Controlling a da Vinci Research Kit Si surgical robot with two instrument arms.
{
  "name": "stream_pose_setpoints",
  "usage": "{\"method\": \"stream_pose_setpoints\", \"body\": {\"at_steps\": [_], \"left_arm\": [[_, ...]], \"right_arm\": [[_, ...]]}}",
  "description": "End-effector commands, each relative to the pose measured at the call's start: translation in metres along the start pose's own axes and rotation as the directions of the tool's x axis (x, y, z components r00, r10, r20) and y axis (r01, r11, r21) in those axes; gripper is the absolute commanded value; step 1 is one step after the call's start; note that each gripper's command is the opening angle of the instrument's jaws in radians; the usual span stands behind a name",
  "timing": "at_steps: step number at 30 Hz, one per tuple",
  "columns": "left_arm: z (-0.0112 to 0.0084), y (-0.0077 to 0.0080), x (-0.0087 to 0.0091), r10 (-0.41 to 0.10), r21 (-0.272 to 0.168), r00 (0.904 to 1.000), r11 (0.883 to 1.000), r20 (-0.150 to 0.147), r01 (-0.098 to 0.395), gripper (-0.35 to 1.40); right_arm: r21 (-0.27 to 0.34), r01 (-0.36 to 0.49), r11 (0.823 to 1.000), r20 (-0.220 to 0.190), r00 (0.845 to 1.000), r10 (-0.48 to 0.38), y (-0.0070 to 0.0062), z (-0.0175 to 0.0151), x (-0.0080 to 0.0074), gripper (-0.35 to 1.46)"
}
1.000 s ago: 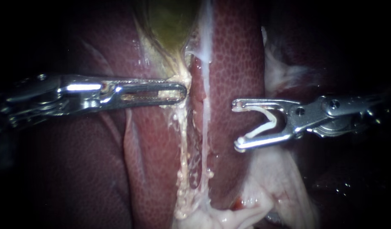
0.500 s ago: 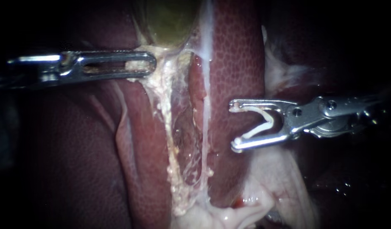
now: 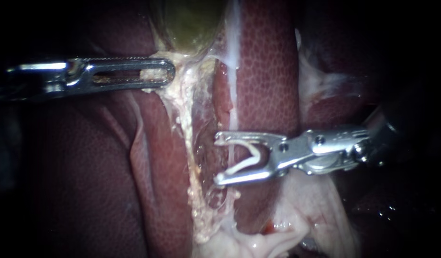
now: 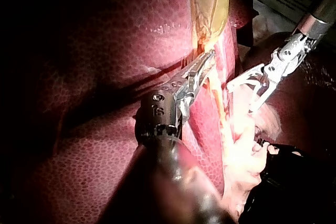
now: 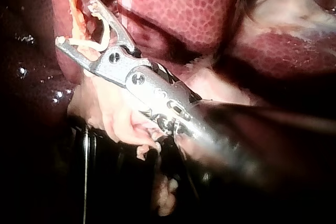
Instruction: Clipping first clip left tube
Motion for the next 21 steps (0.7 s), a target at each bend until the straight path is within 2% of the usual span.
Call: {"method": "stream_pose_setpoints", "body": {"at_steps": [1, 6, 16, 21], "left_arm": [[0.0, 0.0, 0.0, 0.001, 0.001, 1.0, 1.0, 0.0, -0.001, -0.35], [0.0, 0.0, 0.0, 0.001, 0.001, 1.0, 1.0, 0.0, -0.001, -0.35], [0.0001, 0.0, 0.0001, 0.001, 0.0, 1.0, 1.0, 0.0, -0.001, -0.35], [0.0001, 0.0, 0.0001, 0.001, 0.0, 1.0, 1.0, 0.0, -0.001, -0.35]], "right_arm": [[0.003, -0.009, 1.0, 0.0, 1.0, 0.009, 0.0001, 0.0004, -0.0003, 0.6], [0.018, -0.019, 1.0, -0.001, 1.0, 0.019, 0.0003, 0.002, -0.0012, 0.6], [0.037, -0.043, 0.998, -0.003, 0.999, 0.043, 0.0003, 0.0036, -0.0015, 0.6], [0.067, -0.071, 0.995, -0.006, 0.997, 0.071, 0.0, 0.0046, -0.0018, 0.6]]}}
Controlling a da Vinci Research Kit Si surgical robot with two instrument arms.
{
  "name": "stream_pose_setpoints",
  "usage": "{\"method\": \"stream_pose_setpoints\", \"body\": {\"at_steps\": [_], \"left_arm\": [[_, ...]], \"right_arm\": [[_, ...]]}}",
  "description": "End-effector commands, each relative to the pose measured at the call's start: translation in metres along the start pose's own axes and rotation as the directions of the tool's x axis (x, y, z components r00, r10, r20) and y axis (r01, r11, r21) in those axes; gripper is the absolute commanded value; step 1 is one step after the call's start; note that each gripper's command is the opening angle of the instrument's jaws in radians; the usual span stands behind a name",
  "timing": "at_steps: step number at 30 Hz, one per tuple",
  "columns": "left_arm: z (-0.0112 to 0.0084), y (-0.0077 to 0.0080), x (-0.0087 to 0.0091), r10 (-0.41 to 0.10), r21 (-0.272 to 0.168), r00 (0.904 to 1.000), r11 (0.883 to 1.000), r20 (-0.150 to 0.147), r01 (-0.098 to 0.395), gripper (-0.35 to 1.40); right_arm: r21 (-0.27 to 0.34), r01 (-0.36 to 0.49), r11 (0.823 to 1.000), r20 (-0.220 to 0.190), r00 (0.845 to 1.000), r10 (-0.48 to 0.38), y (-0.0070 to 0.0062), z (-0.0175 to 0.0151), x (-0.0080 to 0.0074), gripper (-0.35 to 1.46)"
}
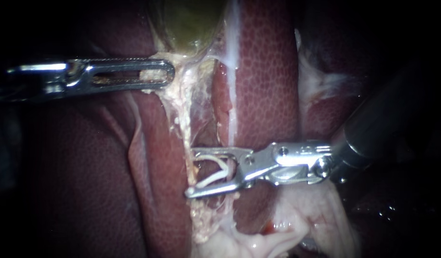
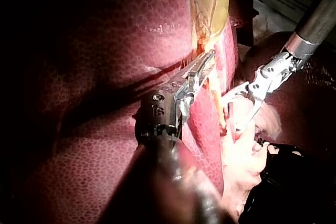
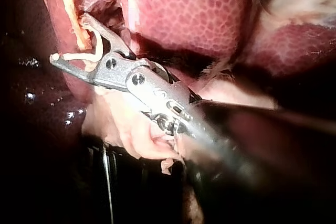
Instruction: Clipping first clip left tube
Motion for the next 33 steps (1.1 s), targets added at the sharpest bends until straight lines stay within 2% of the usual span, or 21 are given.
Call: {"method": "stream_pose_setpoints", "body": {"at_steps": [1, 9, 16, 22, 28, 30, 32, 33], "left_arm": [[0.0, 0.0, 0.0, 0.0, 0.0, 1.0, 1.0, 0.0, 0.0, -0.35], [0.0001, 0.0003, 0.0, 0.001, 0.0, 1.0, 1.0, 0.0, -0.001, -0.35], [0.0001, 0.0003, 0.0, 0.001, 0.0, 1.0, 1.0, 0.0, -0.001, -0.35], [0.0001, 0.0003, 0.0, 0.001, 0.0, 1.0, 1.0, 0.0, -0.001, -0.35], [0.0001, 0.0003, 0.0, 0.001, 0.0, 1.0, 1.0, 0.0, -0.001, -0.35], [0.0001, 0.0003, 0.0, 0.001, 0.0, 1.0, 1.0, 0.0, -0.001, -0.35], [0.0001, 0.0003, 0.0, 0.001, 0.0, 1.0, 1.0, 0.0, -0.001, -0.35], [0.0001, 0.0003, 0.0, 0.001, 0.0, 1.0, 1.0, 0.0, -0.001, -0.35]], "right_arm": [[0.006, -0.007, 1.0, -0.004, 1.0, 0.007, -0.0001, 0.0002, -0.0001, 0.6], [0.068, -0.051, 0.996, -0.037, 0.998, 0.053, -0.0009, 0.0013, -0.0002, 0.6], [0.119, -0.092, 0.989, -0.067, 0.993, 0.1, -0.0009, 0.0028, -0.0007, 0.6], [0.132, -0.108, 0.985, -0.1, 0.987, 0.122, -0.0005, 0.0035, -0.0005, 0.6], [0.134, -0.107, 0.985, -0.109, 0.987, 0.122, -0.0001, 0.0038, -0.0005, 0.57], [0.147, -0.123, 0.982, -0.109, 0.984, 0.139, 0.0, 0.0033, -0.0006, 0.37], [0.191, -0.141, 0.971, -0.087, 0.983, 0.16, -0.0001, 0.0025, -0.0006, -0.12], [0.189, -0.142, 0.972, -0.085, 0.983, 0.16, 0.0, 0.0023, -0.0004, -0.33]]}}
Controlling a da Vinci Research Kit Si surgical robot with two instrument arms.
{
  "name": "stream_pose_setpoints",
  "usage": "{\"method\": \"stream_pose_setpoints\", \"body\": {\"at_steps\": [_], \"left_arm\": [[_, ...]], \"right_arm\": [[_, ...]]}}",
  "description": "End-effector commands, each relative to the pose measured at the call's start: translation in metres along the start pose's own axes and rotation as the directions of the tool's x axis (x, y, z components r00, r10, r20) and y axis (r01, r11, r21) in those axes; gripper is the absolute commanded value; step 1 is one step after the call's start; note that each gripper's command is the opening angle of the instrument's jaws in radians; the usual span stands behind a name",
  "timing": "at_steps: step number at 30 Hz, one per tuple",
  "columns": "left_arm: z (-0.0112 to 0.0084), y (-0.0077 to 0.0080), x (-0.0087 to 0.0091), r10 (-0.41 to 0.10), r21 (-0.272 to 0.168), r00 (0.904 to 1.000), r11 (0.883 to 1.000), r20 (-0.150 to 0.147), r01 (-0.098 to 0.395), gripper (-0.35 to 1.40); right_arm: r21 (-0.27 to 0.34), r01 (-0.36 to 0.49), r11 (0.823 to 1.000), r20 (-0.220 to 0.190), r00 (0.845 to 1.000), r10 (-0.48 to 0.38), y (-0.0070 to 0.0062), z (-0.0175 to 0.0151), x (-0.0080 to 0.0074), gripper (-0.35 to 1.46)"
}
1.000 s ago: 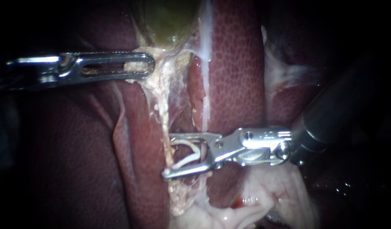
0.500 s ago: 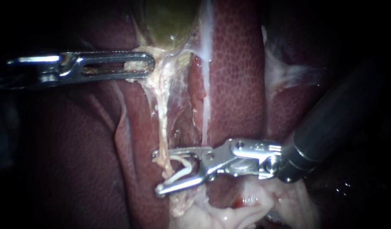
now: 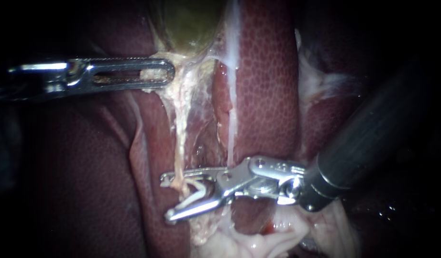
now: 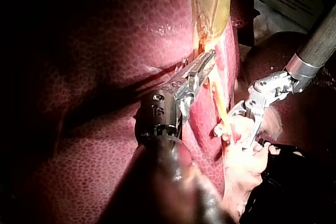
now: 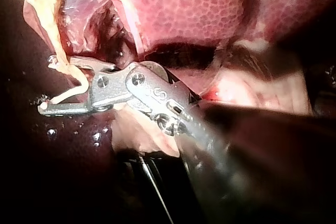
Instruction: Clipping first clip left tube
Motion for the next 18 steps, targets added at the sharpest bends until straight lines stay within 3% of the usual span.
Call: {"method": "stream_pose_setpoints", "body": {"at_steps": [1, 18], "left_arm": [[-0.0001, 0.0, 0.0, 0.0, 0.0, 1.0, 1.0, 0.0, 0.0, -0.35], [-0.0001, 0.0002, 0.0, 0.0, 0.0, 1.0, 1.0, 0.0, 0.0, -0.35]], "right_arm": [[0.0, 0.003, 1.0, 0.0, 1.0, -0.003, 0.0002, -0.0001, 0.0003, -0.35], [0.004, -0.007, 1.0, 0.001, 1.0, 0.007, 0.001, -0.0004, -0.0001, -0.3]]}}
